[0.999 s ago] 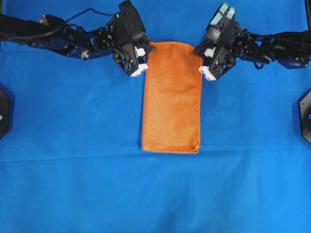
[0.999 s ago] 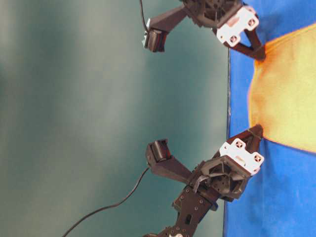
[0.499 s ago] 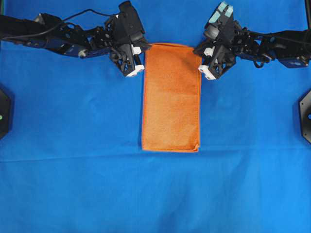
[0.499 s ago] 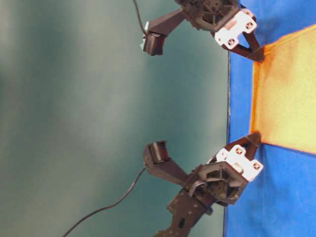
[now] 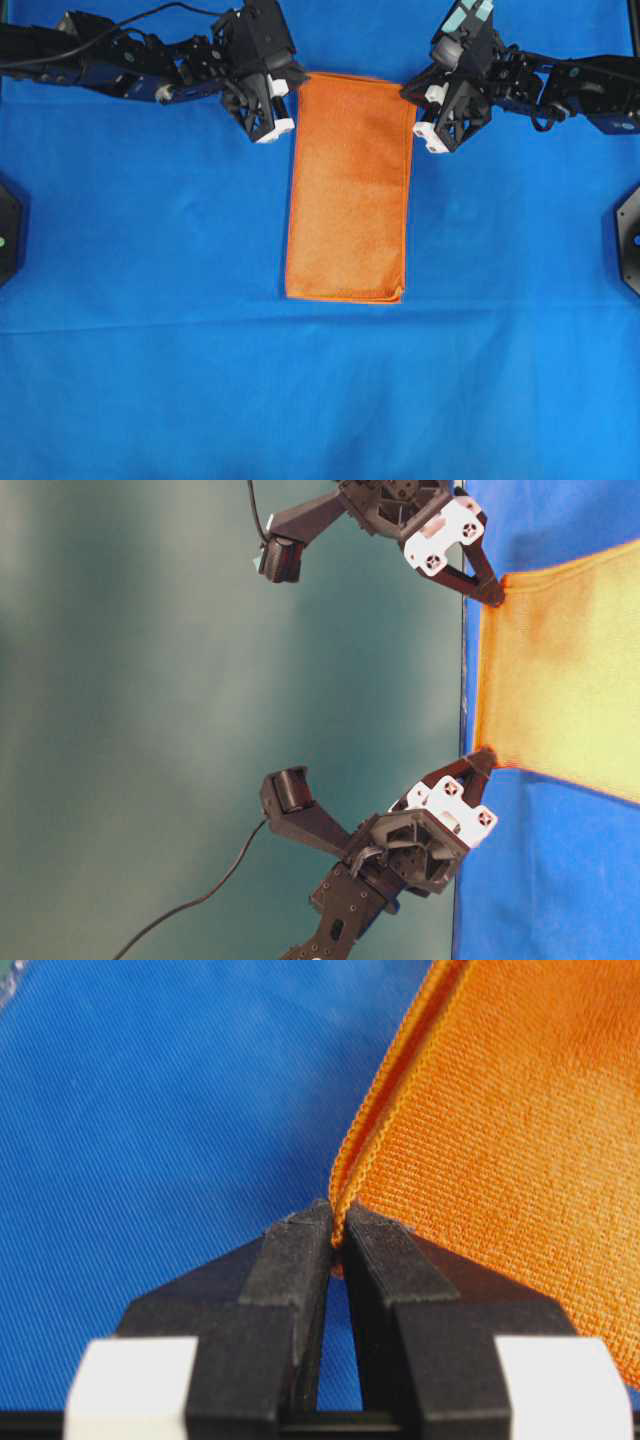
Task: Fold the orange towel.
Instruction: 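Fold the far half of the strip toward the near edge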
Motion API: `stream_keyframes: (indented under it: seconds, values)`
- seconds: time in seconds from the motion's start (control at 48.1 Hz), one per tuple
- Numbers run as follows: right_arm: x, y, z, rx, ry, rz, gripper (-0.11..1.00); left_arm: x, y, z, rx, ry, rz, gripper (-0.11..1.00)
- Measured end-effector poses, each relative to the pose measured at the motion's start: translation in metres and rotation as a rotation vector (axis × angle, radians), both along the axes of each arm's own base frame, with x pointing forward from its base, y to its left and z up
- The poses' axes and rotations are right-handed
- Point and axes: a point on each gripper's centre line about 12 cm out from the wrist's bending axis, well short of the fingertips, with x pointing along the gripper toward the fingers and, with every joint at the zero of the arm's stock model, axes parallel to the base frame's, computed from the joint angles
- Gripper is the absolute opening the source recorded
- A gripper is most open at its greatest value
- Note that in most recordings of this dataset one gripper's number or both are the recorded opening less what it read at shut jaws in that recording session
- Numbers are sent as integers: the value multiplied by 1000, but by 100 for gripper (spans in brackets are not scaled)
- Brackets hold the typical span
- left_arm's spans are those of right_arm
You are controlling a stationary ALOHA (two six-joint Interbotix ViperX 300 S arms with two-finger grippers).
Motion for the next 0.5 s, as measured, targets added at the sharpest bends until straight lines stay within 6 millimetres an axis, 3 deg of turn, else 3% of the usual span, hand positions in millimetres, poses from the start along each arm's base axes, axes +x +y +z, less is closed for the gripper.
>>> stream_keyframes:
  seconds: [0.146, 0.27, 0.499]
  values:
    - [-1, 1, 9, -6, -2, 0, 3, -1, -4, 13, -3, -1, -5, 4]
    - [-3, 5, 29, -21, -19, 6, 3, -2, -13, 32, 5, -13, -27, 4]
    - [3, 37, 65, -38, -69, 83, 3, -5, -39, 68, 10, -48, -77, 4]
